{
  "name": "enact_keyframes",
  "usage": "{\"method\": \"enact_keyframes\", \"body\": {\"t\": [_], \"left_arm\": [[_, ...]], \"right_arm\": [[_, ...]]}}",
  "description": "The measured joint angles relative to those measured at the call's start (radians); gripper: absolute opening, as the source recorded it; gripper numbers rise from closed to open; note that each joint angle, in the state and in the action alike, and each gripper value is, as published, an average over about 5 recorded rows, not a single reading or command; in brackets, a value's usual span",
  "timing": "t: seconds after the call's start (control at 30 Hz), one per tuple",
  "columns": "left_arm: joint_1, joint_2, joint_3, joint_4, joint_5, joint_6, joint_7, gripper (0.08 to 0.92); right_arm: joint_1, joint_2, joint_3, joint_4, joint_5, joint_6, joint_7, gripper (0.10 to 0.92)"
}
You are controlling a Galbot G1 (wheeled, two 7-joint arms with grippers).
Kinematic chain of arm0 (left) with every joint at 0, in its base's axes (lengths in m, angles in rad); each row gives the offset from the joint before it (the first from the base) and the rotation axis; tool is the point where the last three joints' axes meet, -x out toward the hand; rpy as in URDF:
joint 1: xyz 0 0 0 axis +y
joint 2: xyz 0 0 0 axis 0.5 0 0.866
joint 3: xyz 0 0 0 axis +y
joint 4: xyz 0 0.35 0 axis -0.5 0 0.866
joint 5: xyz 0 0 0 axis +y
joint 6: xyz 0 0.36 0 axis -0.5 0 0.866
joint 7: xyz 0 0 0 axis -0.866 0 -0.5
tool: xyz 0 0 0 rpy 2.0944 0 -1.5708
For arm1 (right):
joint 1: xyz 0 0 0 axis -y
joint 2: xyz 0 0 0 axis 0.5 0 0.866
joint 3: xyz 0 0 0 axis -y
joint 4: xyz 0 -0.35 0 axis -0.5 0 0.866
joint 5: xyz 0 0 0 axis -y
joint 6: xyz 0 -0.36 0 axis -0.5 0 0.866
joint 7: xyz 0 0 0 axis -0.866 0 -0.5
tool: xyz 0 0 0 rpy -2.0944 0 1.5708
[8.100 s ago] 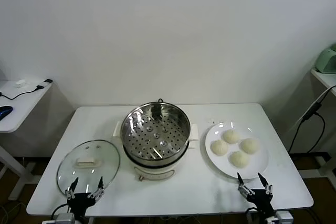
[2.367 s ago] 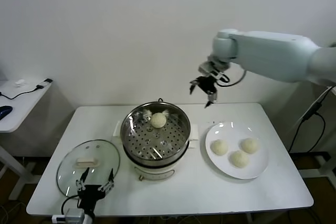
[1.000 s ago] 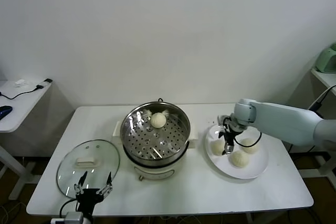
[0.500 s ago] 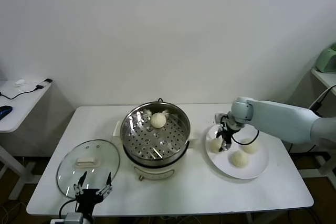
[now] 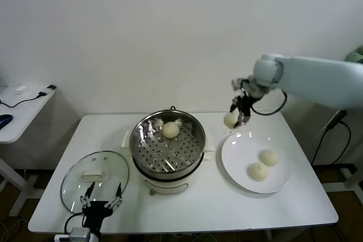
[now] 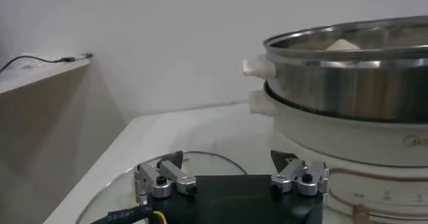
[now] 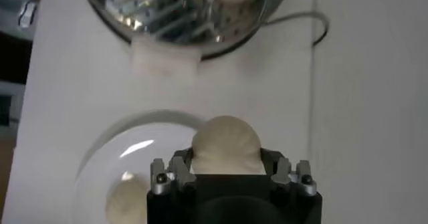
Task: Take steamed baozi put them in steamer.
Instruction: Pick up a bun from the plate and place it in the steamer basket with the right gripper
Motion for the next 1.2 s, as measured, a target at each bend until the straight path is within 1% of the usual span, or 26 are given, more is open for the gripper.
{"method": "enact_keyframes", "body": {"t": [0.23, 0.43, 0.73, 1.2], "left_arm": [[0.0, -0.002, 0.008, -0.016, 0.0, 0.003, 0.0, 0.823], [0.002, -0.004, 0.01, -0.019, 0.0, 0.003, 0.0, 0.823], [0.01, 0.002, 0.007, -0.021, 0.0, -0.001, -0.002, 0.823], [0.006, 0.005, 0.014, -0.022, 0.002, -0.003, -0.002, 0.823]], "right_arm": [[0.054, 0.142, 0.045, 0.071, 0.17, -0.083, 0.088, 0.679], [0.009, 0.261, 0.076, 0.074, 0.233, -0.145, 0.166, 0.68], [-0.119, 0.38, 0.091, 0.011, 0.226, -0.199, 0.24, 0.679], [-0.288, 0.439, 0.124, -0.085, 0.163, -0.224, 0.31, 0.679]]}}
